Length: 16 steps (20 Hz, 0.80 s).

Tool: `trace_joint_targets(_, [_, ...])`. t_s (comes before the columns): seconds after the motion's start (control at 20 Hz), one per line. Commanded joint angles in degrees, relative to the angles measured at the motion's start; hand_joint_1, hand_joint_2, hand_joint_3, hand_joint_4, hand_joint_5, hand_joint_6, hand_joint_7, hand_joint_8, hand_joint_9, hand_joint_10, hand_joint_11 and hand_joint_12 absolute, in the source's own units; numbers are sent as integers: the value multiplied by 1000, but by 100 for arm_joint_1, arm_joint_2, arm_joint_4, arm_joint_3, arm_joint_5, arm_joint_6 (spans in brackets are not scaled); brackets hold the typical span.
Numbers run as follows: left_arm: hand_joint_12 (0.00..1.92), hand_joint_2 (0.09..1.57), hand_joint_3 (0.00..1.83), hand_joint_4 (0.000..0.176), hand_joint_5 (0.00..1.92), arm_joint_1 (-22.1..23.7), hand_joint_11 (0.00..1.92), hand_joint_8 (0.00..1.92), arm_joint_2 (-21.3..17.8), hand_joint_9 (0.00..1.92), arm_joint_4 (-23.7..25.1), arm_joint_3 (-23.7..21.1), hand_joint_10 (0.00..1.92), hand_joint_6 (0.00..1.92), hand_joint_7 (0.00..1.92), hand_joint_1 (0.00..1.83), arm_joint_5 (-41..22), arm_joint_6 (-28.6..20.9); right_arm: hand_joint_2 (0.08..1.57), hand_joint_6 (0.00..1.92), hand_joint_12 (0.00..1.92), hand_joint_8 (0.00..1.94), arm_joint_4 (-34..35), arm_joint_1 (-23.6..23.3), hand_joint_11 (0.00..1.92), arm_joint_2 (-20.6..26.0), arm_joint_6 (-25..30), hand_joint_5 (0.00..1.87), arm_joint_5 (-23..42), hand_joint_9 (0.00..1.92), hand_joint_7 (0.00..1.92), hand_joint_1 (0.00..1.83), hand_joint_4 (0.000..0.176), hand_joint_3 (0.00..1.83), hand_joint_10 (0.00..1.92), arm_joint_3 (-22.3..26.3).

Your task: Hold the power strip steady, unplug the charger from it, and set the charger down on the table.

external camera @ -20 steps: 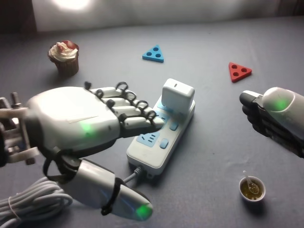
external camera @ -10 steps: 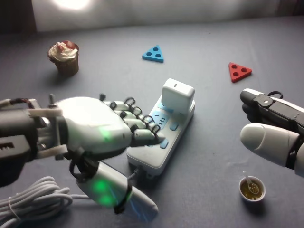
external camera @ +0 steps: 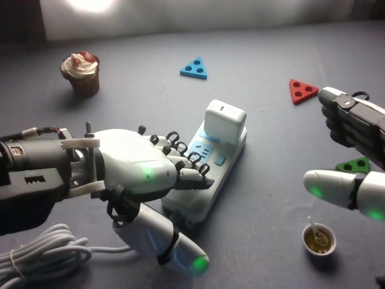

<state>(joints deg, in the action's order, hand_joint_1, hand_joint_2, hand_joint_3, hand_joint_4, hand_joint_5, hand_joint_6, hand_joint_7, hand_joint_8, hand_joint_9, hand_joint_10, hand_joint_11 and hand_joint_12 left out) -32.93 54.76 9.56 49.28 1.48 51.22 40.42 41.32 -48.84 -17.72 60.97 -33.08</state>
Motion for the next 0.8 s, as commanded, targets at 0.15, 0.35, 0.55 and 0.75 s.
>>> trace_joint_targets(0.15, [154, 917, 7, 0, 114, 33, 49, 2, 186, 106, -52, 137, 4, 1, 106, 0, -579, -2, 1034, 8, 402, 7, 137, -275, 24, -231, -220, 151, 96, 144, 127, 1144, 0, 0, 7, -279])
trace_joint_targets(0.35, [146, 917, 4, 0, 106, 34, 37, 0, 327, 93, -107, 258, 0, 0, 96, 0, -578, -3, 1050, 2, 440, 2, 519, -672, 5, -702, -584, 146, -157, 125, 116, 1124, 0, 0, 1, -659])
trace_joint_targets(0.55, [152, 912, 1, 0, 115, 22, 56, 4, 415, 102, -141, 329, 4, 4, 104, 0, -532, -3, 1045, 3, 465, 2, 836, -1015, 0, -1112, -858, 168, -322, 136, 129, 1142, 0, 0, 2, -1039])
trace_joint_targets(0.75, [146, 912, 0, 0, 109, -49, 49, 4, 458, 93, -203, 340, 3, 3, 99, 0, -541, -2, 1065, 2, 450, 3, 1063, -1331, 8, -1361, -1092, 176, -542, 149, 149, 1108, 0, 4, 4, -1331])
